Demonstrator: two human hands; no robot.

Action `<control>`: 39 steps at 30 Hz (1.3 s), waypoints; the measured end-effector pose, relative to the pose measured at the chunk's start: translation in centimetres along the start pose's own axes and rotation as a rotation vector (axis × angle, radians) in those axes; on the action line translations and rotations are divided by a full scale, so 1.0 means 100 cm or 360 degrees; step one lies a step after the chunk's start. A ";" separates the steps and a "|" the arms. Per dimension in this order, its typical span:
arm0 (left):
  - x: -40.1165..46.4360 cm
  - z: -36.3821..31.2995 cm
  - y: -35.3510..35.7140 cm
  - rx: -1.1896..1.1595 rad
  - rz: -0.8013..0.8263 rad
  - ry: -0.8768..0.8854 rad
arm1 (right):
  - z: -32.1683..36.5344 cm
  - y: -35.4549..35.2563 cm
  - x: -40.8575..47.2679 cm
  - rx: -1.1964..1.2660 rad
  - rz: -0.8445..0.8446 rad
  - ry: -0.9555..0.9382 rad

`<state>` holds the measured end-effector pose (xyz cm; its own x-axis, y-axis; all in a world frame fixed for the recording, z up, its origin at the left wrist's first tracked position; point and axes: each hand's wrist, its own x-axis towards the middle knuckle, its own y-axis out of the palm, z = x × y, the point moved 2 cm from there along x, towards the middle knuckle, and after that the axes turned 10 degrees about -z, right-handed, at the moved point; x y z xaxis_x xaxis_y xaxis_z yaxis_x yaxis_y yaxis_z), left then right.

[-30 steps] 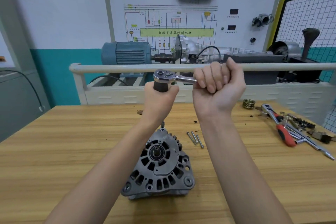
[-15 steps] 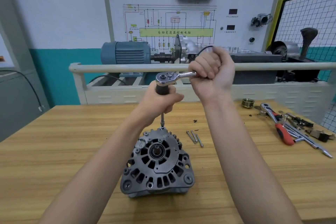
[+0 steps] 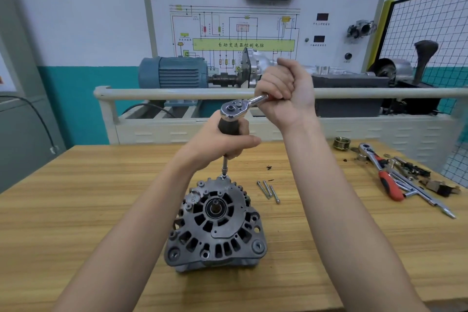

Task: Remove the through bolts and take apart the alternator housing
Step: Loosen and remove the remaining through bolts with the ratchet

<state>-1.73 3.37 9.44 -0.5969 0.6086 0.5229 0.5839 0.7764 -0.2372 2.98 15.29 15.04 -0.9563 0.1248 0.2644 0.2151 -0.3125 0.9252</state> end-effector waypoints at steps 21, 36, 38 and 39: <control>0.002 0.000 0.001 0.0025 0.0159 -0.0141 | 0.005 -0.005 -0.009 0.0004 -0.0065 -0.0075; -0.002 -0.005 -0.004 0.0146 0.0002 -0.0066 | 0.001 -0.002 -0.023 -0.0055 -0.0125 -0.0307; -0.002 -0.007 -0.002 0.0181 0.0172 -0.0055 | 0.002 0.002 -0.013 -0.0079 -0.0115 -0.0078; -0.002 -0.006 0.000 0.0169 0.0172 -0.0059 | 0.003 0.003 -0.010 -0.0097 -0.0108 -0.0031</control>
<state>-1.28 3.11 9.87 -0.5547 0.6939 0.4592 0.5855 0.7176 -0.3770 4.08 15.29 15.16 -0.9641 0.1656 0.2076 0.1370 -0.3596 0.9230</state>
